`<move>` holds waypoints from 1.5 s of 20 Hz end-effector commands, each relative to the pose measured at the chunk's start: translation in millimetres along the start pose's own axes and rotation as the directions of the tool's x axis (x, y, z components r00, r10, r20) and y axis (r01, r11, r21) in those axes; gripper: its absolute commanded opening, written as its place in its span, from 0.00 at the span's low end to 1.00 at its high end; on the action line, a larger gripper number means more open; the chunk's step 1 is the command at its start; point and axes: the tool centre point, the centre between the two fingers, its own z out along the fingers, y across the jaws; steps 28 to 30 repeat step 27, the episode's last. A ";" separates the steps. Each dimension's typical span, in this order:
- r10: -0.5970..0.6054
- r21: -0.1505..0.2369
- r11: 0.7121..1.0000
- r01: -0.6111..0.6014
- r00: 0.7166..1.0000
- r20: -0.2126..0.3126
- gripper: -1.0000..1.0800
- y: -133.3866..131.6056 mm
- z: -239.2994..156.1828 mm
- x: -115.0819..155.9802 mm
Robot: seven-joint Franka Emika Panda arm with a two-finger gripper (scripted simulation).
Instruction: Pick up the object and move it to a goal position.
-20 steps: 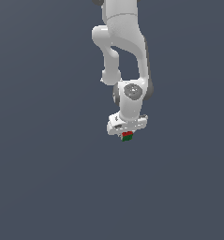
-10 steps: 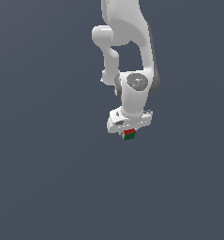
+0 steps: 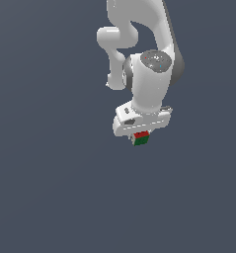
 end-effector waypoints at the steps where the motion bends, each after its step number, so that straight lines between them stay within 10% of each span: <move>1: 0.000 0.000 1.000 0.000 1.000 -0.001 0.00 1.5 -24.4 10.7; 30: 0.001 -0.001 1.000 -0.001 1.000 -0.001 0.00 9.8 -128.8 64.3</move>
